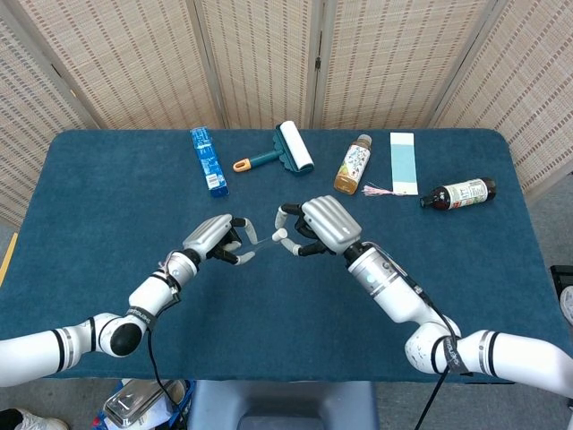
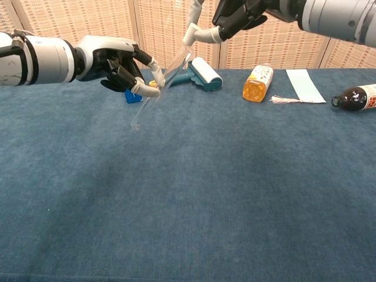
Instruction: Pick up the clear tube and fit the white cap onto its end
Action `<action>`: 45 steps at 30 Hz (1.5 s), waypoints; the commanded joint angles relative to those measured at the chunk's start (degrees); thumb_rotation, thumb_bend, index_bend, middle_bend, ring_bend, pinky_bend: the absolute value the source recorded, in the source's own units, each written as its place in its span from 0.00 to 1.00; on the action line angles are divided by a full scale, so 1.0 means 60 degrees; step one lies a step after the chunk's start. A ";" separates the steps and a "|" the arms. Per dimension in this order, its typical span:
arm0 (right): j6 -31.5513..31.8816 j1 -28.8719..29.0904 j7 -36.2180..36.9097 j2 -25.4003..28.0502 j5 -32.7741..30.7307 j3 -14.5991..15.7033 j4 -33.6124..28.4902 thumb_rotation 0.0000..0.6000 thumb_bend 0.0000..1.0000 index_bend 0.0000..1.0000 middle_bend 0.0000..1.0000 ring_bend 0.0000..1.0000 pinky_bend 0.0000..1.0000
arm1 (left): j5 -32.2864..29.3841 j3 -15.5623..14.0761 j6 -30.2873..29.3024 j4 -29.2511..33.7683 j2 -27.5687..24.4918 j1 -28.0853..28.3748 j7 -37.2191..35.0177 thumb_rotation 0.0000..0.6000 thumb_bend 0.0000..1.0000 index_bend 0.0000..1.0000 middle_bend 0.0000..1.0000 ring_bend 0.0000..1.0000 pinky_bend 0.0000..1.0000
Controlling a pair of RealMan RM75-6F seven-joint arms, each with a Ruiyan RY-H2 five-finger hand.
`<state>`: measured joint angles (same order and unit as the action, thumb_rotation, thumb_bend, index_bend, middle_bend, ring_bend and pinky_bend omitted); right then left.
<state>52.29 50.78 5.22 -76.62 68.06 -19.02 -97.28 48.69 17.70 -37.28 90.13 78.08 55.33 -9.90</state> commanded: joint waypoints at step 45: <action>-0.0258 0.0265 -0.0272 -0.0534 -0.0303 0.0157 0.0639 1.00 0.71 0.79 1.00 1.00 1.00 | -0.0217 -0.0094 0.0176 -0.0095 0.0021 0.0213 0.0044 1.00 0.39 0.61 1.00 1.00 1.00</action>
<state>50.74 52.38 3.58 -79.82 66.23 -18.09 -93.45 47.39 17.13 -36.22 89.56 78.21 56.61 -9.64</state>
